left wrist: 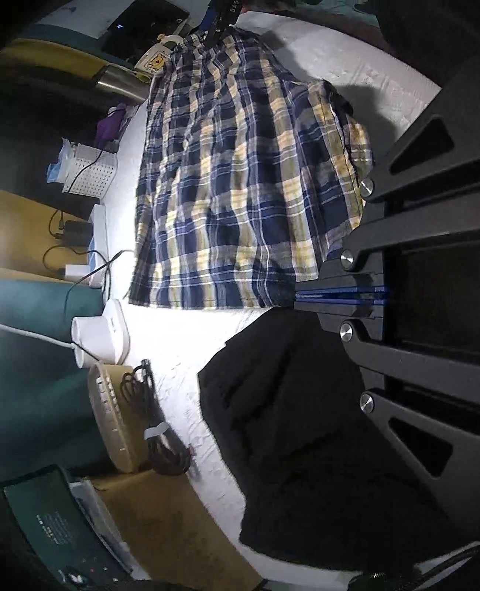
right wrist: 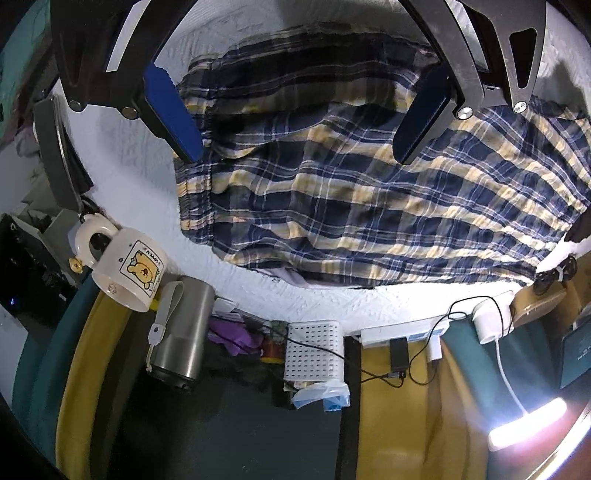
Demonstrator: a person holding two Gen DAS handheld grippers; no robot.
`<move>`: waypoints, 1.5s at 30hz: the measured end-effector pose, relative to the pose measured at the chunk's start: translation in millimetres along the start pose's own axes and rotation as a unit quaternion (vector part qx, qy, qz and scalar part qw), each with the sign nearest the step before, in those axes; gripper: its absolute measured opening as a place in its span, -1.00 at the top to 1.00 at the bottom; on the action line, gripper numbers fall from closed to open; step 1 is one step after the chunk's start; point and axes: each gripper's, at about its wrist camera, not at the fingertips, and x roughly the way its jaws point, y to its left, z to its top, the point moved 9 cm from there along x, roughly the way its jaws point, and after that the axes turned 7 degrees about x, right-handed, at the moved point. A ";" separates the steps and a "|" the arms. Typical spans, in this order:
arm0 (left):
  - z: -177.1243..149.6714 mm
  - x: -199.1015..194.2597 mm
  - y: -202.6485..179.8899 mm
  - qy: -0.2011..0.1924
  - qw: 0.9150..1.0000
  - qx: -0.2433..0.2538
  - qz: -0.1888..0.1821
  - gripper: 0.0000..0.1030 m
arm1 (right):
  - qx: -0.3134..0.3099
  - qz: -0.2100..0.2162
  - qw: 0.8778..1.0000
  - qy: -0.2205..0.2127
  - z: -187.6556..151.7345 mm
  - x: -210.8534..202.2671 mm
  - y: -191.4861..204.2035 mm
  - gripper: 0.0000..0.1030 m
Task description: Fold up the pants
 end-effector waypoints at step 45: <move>184.8 157.7 -17.9 -0.005 0.995 0.101 0.017 0.41 | 0.001 0.049 0.998 0.046 66.8 127.1 63.1 -0.49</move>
